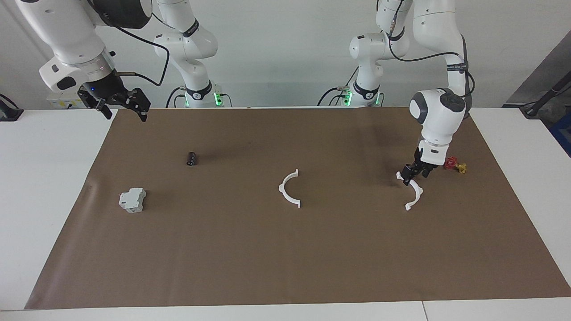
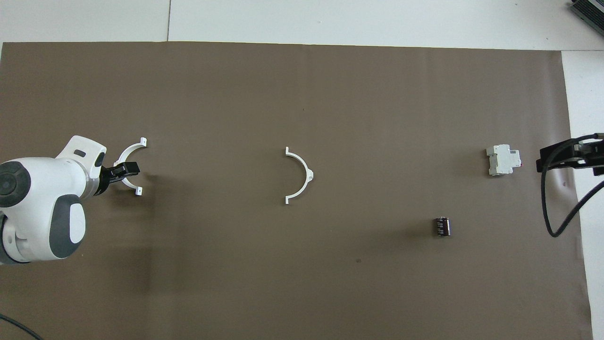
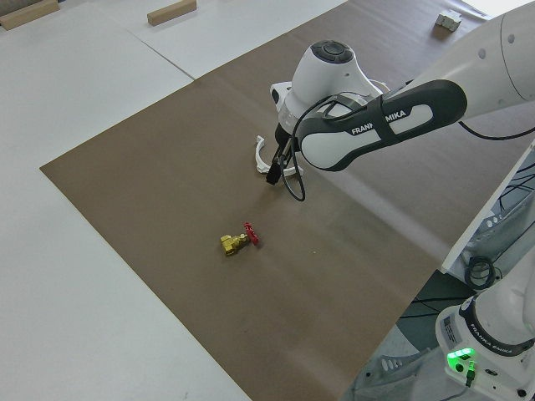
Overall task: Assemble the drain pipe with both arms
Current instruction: 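Grasp the clamp half with the left gripper and lift it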
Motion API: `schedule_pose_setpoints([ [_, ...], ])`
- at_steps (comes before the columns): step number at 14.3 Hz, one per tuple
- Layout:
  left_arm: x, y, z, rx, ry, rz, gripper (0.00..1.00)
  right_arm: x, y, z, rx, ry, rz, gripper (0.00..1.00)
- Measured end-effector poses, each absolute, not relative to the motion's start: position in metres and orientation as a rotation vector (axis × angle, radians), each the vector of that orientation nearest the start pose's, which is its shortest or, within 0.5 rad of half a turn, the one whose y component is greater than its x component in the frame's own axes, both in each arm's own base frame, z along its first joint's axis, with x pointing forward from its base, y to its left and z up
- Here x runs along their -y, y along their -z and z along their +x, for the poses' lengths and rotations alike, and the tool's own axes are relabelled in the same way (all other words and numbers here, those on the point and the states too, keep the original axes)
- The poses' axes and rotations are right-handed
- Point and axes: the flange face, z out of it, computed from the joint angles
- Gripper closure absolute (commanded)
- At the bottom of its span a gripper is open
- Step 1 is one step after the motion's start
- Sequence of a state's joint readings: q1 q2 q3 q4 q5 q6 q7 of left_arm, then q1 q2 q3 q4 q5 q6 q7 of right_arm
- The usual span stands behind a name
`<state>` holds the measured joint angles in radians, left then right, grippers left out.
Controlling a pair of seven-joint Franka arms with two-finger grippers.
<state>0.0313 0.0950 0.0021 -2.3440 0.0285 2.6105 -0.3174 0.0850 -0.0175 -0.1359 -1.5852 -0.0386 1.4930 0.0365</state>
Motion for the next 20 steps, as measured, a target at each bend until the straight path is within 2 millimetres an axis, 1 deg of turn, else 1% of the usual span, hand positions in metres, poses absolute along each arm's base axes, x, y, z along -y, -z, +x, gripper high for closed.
schedule_pose_setpoints([
  [1,-0.0179,-0.3087,0.5271,0.514,0.268,-3.095,0.06,0.0326,-0.6208,0.5396,-0.141,-0.119,-3.172,0.00],
  [3,-0.0175,-0.3070,0.5258,0.513,0.262,-3.095,0.15,0.0326,-0.6209,0.5395,-0.141,-0.119,-3.172,0.00],
  [6,-0.0152,-0.3069,0.5259,0.545,0.263,-3.093,0.18,0.0326,-0.6209,0.5395,-0.141,-0.119,-3.172,0.00],
  [10,-0.0112,-0.3066,0.5259,0.581,0.265,-3.090,0.19,0.0326,-0.6209,0.5395,-0.141,-0.119,-3.172,0.00],
  [12,-0.0111,-0.3049,0.5251,0.589,0.261,-3.089,0.27,0.0326,-0.6209,0.5395,-0.141,-0.119,-3.172,0.00],
  [13,-0.0111,-0.3039,0.5247,0.593,0.262,-3.089,0.32,0.0326,-0.6209,0.5395,-0.141,-0.119,-3.172,0.00],
  [15,-0.0110,-0.3011,0.5231,0.594,0.266,-3.089,0.50,0.0326,-0.6209,0.5395,-0.141,-0.119,-3.172,0.00],
  [18,-0.0110,-0.2995,0.5226,0.596,0.266,-3.089,0.88,0.0326,-0.6208,0.5395,-0.141,-0.119,-3.172,0.00],
  [19,-0.0110,-0.2995,0.5226,0.596,0.267,-3.089,0.95,0.0326,-0.6208,0.5395,-0.141,-0.119,-3.172,0.00],
  [20,-0.0109,-0.2995,0.5226,0.596,0.267,-3.089,1.00,0.0326,-0.6208,0.5395,-0.141,-0.119,-3.172,0.00],
])
